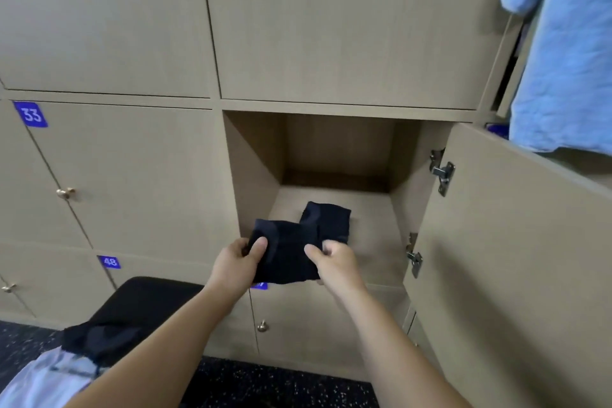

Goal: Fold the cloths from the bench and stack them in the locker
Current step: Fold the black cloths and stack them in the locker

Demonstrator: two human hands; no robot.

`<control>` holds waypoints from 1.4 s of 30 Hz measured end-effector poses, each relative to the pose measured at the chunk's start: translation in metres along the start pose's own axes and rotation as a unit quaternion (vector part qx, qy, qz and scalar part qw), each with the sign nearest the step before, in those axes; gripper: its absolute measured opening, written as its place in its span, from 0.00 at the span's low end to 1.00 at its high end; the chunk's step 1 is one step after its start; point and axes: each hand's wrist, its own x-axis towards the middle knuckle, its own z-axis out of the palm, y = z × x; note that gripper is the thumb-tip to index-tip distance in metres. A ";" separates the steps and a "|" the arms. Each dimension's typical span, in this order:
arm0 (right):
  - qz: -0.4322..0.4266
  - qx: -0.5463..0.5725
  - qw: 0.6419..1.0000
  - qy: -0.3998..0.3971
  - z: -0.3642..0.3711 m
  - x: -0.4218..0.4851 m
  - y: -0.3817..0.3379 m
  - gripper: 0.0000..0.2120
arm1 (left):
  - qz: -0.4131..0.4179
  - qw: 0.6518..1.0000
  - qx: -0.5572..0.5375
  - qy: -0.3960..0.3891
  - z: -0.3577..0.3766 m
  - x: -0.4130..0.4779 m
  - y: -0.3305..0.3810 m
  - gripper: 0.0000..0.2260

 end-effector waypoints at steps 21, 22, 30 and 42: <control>0.032 -0.001 0.993 0.117 -0.058 0.169 0.031 0.11 | 0.009 0.993 -0.031 -0.116 0.084 0.160 0.037 0.07; 0.035 -0.001 0.993 0.114 -0.057 0.173 0.034 0.11 | 0.009 0.993 -0.026 -0.117 0.086 0.165 0.033 0.08; 0.052 -0.002 0.993 0.106 -0.048 0.190 0.061 0.11 | -0.015 0.993 -0.027 -0.110 0.098 0.185 0.006 0.04; 0.051 -0.027 0.988 0.142 -0.032 0.193 0.079 0.06 | -0.018 0.994 -0.015 -0.111 0.105 0.195 -0.021 0.16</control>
